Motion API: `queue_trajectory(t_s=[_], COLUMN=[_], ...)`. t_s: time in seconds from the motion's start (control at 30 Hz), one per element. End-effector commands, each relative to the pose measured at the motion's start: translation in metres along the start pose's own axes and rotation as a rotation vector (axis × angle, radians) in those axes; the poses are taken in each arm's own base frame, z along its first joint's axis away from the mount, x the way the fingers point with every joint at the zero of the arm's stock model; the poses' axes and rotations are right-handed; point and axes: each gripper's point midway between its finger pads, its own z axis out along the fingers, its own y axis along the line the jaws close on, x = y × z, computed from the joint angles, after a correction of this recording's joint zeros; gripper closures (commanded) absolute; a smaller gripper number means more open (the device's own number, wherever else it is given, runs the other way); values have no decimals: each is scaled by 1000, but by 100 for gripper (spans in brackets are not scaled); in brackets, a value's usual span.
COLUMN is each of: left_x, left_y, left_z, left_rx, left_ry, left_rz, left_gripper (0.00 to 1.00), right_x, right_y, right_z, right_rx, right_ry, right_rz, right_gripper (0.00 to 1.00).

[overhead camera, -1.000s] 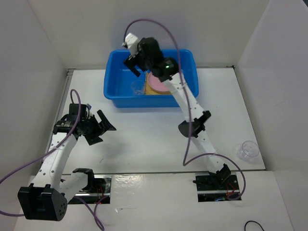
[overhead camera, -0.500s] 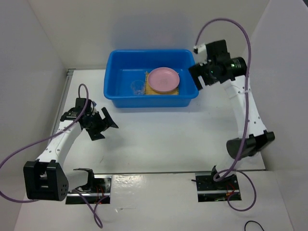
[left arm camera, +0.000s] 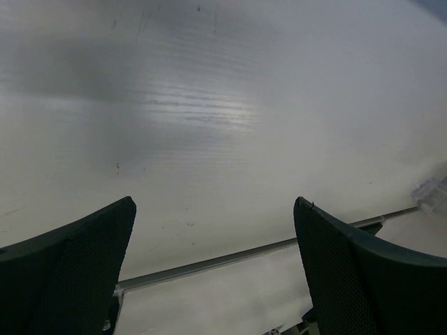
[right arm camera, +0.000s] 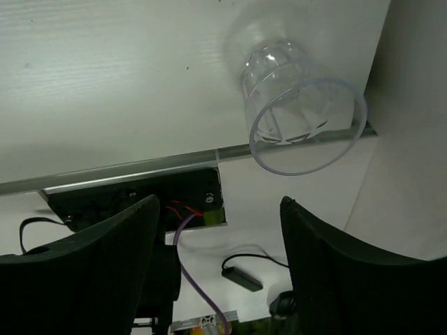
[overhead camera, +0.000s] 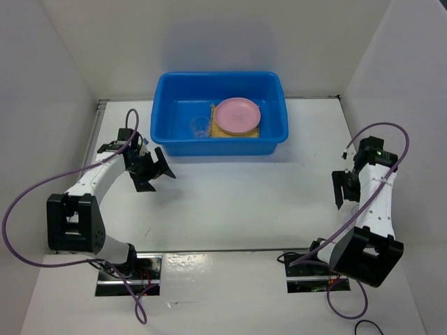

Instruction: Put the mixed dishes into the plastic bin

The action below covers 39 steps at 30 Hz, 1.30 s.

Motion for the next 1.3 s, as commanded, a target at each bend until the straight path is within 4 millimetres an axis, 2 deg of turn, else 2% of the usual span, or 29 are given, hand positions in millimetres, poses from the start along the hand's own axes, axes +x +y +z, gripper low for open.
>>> queue_trajectory(t_s=[0.0,0.17,0.2,0.27,0.3,0.43,0.57,0.63,0.93,1.13,1.17,1.27], left_x=[-17,-18,-18,-16,-21,-20,-17,-15,-6,0,0,5], left_y=[-13,-12,-12,-10,-14,-14,-13,-11,-3,1,1,5], left_z=[-3,3,3,8,6,8,8,7,7,3,3,3], left_rx=[38,31,31,31,40,44,43,43,21,15,15,5], left_ry=[-11,19,19,41,25,37,38,39,41,26,26,24], left_rz=[66,75,75,67,74,71,70,70,56,51,51,41], left_gripper=[0,0,0,0,0,0,0,0,0,0,0,0], right_x=[17,17,18,18,18,16,9,4,9,15,15,21], right_y=[-1,-5,-6,-6,-4,-7,-15,-25,-31,-28,-28,-27], right_z=[10,17,19,24,25,28,32,32,53,72,72,79], right_rx=[-25,-55,-60,-72,-84,-84,-75,-35,-27,-40,-40,-47], right_ry=[43,58,73,99,104,124,157,161,232,276,276,308], right_rz=[27,43,52,38,37,26,13,2,-31,-48,-48,-54], right_gripper=[25,31,37,42,42,44,44,44,47,54,60,65])
